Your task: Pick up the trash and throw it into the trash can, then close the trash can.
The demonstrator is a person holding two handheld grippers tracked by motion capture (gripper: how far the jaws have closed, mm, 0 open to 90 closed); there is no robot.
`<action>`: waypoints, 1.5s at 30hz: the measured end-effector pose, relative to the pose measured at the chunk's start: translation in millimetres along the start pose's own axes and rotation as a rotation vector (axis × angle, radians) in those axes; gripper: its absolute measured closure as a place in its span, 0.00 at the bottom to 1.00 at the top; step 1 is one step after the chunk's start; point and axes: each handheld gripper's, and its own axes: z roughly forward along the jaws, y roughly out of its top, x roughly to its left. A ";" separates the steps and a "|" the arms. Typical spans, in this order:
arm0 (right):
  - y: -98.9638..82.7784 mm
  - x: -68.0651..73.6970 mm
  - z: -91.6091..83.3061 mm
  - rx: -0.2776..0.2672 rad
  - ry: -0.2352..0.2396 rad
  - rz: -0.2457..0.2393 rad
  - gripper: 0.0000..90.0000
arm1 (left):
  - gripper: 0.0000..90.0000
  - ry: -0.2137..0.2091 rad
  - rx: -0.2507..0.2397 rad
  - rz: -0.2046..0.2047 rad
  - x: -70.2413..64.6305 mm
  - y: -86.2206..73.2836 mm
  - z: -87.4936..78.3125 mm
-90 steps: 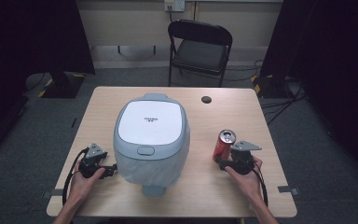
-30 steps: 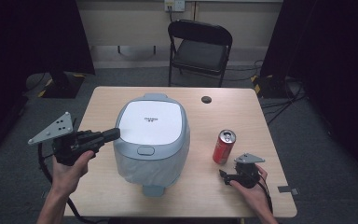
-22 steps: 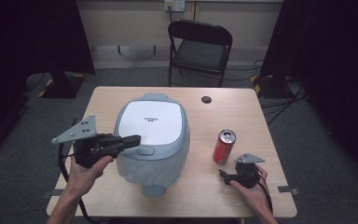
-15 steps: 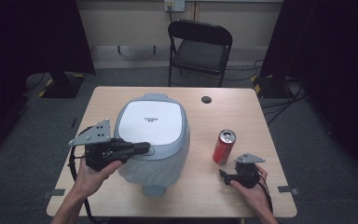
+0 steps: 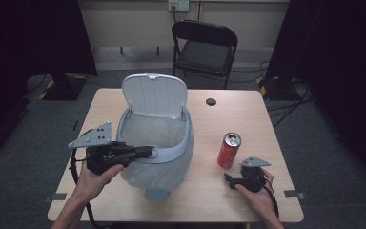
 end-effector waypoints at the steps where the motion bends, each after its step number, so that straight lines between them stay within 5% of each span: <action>1: 0.0 0.0 0.0 0.000 0.000 0.000 0.18 | 1.00 0.012 -0.008 -0.007 1.2 -0.4 -1.3; 8: 0.0 0.0 0.0 0.000 0.000 0.000 0.18 | 0.86 0.070 -0.051 -0.055 12.0 -3.7 -17.7; 18: 0.0 -0.1 0.0 0.000 0.000 -0.001 0.18 | 0.56 0.261 -0.103 -0.093 29.1 -10.6 -54.4; 20: 0.0 0.0 0.0 0.000 0.000 0.000 0.18 | 0.51 0.341 -0.099 -0.101 31.7 -13.9 -61.0; 22: 0.0 0.0 0.0 0.000 0.000 0.000 0.18 | 0.46 0.349 -0.090 -0.111 37.1 -17.6 -66.7; 25: 0.0 0.0 0.0 0.000 0.000 0.000 0.18 | 0.42 0.415 -0.083 -0.123 46.3 -25.5 -74.1; 35: 0.1 0.0 0.0 0.000 0.000 0.000 0.18 | 0.27 0.529 0.034 -0.209 83.7 -75.8 -76.6; 45: 1.5 -3.6 1.2 -0.007 0.005 0.027 0.17 | 0.18 0.523 0.198 -0.306 98.2 -138.9 -51.5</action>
